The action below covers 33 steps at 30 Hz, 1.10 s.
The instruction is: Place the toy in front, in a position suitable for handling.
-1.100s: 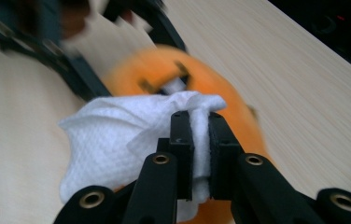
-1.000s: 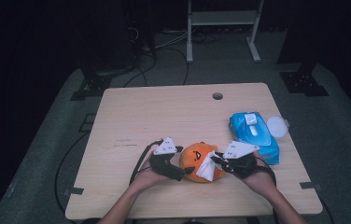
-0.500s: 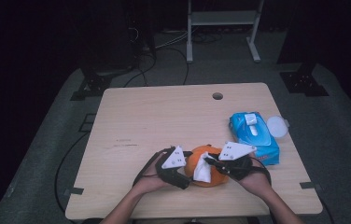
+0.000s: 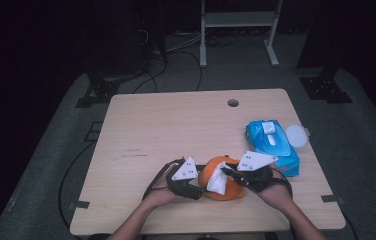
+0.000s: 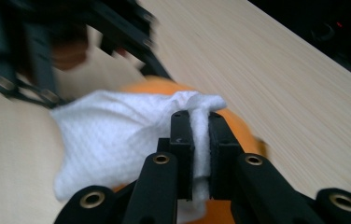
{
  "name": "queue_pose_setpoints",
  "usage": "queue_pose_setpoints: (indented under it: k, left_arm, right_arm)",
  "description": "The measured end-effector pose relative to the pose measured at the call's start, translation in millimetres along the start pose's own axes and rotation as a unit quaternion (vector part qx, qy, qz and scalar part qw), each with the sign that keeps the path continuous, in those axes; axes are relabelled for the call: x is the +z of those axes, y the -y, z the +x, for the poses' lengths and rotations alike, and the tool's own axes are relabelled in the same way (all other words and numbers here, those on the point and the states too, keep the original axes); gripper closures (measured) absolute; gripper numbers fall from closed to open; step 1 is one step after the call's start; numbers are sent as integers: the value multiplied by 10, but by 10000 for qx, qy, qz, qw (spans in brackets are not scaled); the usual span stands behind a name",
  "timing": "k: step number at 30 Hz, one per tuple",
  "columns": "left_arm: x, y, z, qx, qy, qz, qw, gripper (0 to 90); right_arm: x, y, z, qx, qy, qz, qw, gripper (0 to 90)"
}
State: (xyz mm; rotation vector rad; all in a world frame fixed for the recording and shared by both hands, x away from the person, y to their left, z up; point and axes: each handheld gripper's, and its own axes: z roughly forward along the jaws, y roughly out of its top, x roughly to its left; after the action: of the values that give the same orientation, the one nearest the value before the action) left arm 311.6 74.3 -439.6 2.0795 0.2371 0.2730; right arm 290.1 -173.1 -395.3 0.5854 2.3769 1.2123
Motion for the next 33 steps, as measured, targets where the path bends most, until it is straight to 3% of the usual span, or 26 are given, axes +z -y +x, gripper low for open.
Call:
queue_pose_setpoints:
  k: [3,6,7,10,12,14,16,18,19,21,22,23,24,25,26,28,31,33]
  left_arm:
    - [-11,14,38,-236,5,24,9997,278]
    - [-16,28,108,-815,104,-121,9965,195]
    - [-18,28,126,-918,149,-173,9955,194]
    - [-1,10,96,-752,149,-215,9968,265]
    - [14,-20,34,-431,97,-187,9988,304]
    - [20,-54,-58,38,30,-96,9999,319]
    - [13,-59,-97,311,25,-36,9995,326]
    - [1,-46,-102,427,44,-17,9991,330]
    - [-3,-37,-86,354,56,-38,9993,329]
    - [8,-42,-41,-127,102,-99,9998,255]
    - [20,-58,-6,-512,171,-159,9984,190]
    - [31,-70,32,-899,282,-260,9952,156]
    - [44,-78,54,-1106,318,-305,9929,151]
    - [59,-81,49,-1029,252,-243,9941,161]
    - [67,-76,27,-829,167,-189,9962,196]
    - [43,-58,11,-668,95,-175,9976,264]
    - [12,-29,22,-557,47,-112,9984,326]
    - [-9,12,54,-540,80,-45,9985,337]
  right_arm:
    - [-23,118,-148,169,240,126,9995,822]
    - [-36,200,-208,143,487,357,9981,822]
    - [-38,215,-220,152,520,383,9978,822]
    - [-39,189,-207,258,454,290,9982,822]
    - [-22,132,-147,253,312,164,9991,822]
    - [-11,64,-70,210,69,-34,9997,822]
    - [-9,4,5,211,-202,-188,9994,821]
    - [-10,-27,40,221,-423,-298,9984,820]
    - [-8,-30,45,189,-421,-279,9985,820]
    - [-8,-10,17,223,-357,-237,9988,820]
    - [-9,5,-2,256,-321,-208,9989,821]
    - [-8,16,-12,269,-311,-207,9989,821]
    - [-7,19,-9,292,-340,-226,9987,821]
    - [-3,14,17,303,-370,-229,9986,821]
    - [4,3,57,272,-408,-228,9985,820]
    - [16,-15,117,157,-490,-203,9985,820]
    - [-4,-8,75,93,-370,-168,9991,819]
    - [-27,70,-8,58,-107,-15,9999,819]
